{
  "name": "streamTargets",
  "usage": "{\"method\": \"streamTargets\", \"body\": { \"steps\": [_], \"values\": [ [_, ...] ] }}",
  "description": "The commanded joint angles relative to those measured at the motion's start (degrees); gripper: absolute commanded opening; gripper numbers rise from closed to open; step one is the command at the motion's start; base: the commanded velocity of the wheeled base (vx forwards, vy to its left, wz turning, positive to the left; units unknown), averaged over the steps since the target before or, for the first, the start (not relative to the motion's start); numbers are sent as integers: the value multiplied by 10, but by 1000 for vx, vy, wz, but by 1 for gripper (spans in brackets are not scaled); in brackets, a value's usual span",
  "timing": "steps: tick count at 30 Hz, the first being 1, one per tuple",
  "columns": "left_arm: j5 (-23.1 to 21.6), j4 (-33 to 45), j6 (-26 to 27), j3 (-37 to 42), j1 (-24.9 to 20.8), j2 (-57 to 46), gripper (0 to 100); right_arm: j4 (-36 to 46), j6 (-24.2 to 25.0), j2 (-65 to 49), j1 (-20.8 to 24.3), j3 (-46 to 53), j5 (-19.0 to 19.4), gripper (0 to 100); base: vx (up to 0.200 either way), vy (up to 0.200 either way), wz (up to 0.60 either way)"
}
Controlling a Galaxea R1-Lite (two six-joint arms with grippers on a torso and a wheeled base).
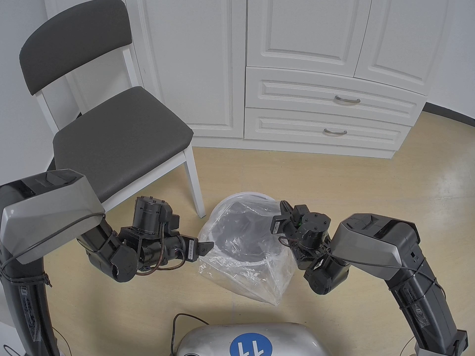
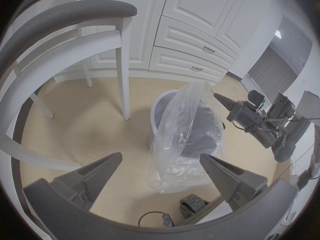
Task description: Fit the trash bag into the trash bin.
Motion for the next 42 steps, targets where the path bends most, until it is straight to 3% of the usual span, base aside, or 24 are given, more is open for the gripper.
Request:
{"method": "streamTargets", "body": {
  "steps": [1,12,21,24,27,28,36,38,42],
  "values": [
    [0,-9,0,2,-2,0,100,-3,0,26,-3,-53,-24,0,0,0,0],
    [0,-17,0,1,-4,3,100,-13,6,52,-17,-133,-26,0,0,0,0],
    [0,-19,0,1,-4,3,100,-11,22,52,-17,-138,-26,0,0,0,0],
    [0,-19,0,1,-4,3,100,-13,22,46,-17,-129,-26,0,0,0,0],
    [0,-19,0,2,-4,1,100,-13,21,-23,-17,-40,-15,0,0,0,0],
    [0,-19,0,2,-3,0,100,-13,20,-49,-17,-3,-6,100,0,0,0],
    [0,-19,0,2,-2,-1,100,10,17,-166,-17,193,72,100,0,0,0],
    [0,-19,0,2,-2,-1,100,18,15,-159,-17,207,90,100,0,0,0],
    [0,-19,0,3,-2,-1,100,13,3,-122,-16,199,91,100,0,0,0]
  ]
}}
